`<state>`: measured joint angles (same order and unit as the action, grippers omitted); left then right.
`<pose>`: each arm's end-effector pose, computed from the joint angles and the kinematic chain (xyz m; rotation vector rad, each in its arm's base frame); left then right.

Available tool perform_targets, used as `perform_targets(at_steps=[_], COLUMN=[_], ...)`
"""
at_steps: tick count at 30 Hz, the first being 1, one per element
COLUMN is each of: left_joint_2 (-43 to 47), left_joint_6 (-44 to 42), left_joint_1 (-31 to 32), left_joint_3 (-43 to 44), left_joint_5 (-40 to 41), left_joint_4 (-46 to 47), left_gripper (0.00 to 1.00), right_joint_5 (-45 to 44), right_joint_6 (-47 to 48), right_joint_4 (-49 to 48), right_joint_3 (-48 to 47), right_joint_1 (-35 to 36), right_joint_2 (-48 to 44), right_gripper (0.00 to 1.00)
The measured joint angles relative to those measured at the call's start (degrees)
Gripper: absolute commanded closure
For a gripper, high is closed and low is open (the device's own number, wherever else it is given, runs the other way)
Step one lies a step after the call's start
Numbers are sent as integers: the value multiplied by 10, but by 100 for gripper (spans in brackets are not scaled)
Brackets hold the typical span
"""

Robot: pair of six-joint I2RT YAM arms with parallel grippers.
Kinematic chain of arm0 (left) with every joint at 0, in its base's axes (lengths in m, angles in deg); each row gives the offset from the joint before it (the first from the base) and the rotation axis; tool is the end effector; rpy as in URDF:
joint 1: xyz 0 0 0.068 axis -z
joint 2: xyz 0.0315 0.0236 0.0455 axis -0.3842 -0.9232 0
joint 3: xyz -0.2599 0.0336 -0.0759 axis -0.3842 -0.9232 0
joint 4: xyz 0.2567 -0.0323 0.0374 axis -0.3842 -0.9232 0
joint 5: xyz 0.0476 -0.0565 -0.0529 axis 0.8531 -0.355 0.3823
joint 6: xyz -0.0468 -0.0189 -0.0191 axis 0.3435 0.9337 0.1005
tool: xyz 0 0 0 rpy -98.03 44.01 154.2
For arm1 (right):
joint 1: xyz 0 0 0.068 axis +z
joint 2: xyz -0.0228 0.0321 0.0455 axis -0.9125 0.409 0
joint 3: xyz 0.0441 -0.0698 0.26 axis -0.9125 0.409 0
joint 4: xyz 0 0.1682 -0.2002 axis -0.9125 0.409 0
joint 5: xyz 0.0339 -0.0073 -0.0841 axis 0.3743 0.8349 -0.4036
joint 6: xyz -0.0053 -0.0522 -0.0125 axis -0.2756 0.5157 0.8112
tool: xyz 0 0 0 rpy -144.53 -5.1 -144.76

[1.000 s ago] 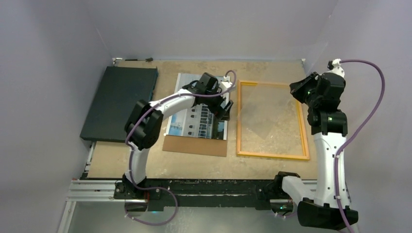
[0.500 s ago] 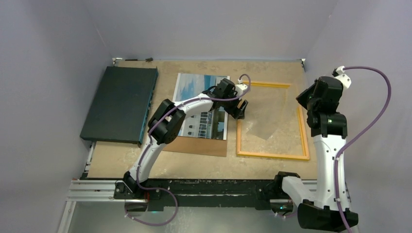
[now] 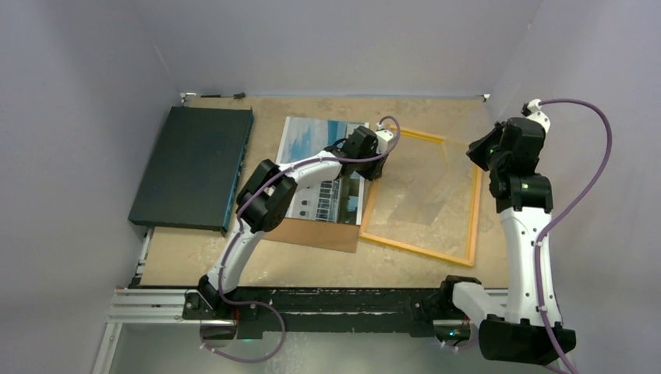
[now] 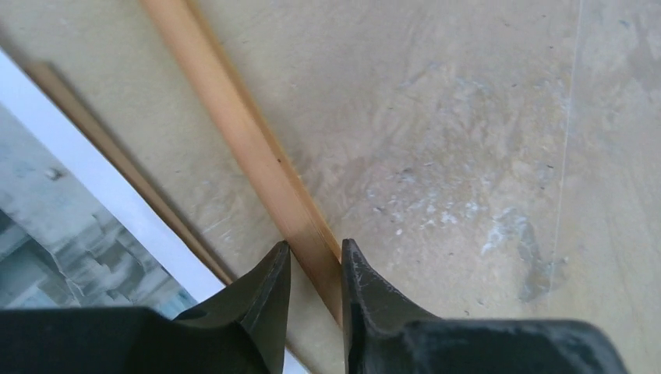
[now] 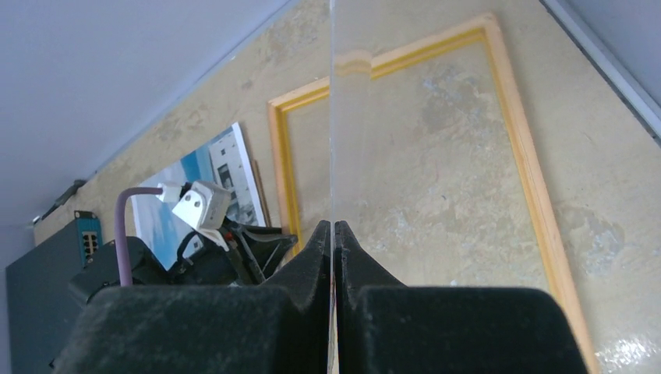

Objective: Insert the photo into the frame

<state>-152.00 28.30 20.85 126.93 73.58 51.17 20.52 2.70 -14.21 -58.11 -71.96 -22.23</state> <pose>0.3813 -0.3698 0.1552 0.8380 2.2152 -0.6427 0.2041 -0.0262 0.4186 0.7042 1.7741 0.1916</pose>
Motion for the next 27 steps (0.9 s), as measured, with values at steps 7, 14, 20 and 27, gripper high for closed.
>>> perform_targets(at_steps=[7, 14, 20, 27], left_joint_2=[25, 64, 75, 78], left_joint_6=[-1, 9, 56, 114], left_joint_1=[-13, -39, -67, -86], left_joint_3=[-47, -118, -146, -169], left_joint_5=[40, 56, 36, -15], left_joint_4=[28, 59, 79, 109], left_gripper=[84, 84, 85, 81], right_joint_5=[52, 128, 207, 263], right_joint_6=[1, 0, -2, -1], right_joint_4=[-38, -75, -107, -112], right_joint_3=[18, 39, 39, 21], right_joint_1=[0, 0, 1, 8], right_joint_2=[3, 14, 50, 89], right_gripper=[100, 100, 100, 100])
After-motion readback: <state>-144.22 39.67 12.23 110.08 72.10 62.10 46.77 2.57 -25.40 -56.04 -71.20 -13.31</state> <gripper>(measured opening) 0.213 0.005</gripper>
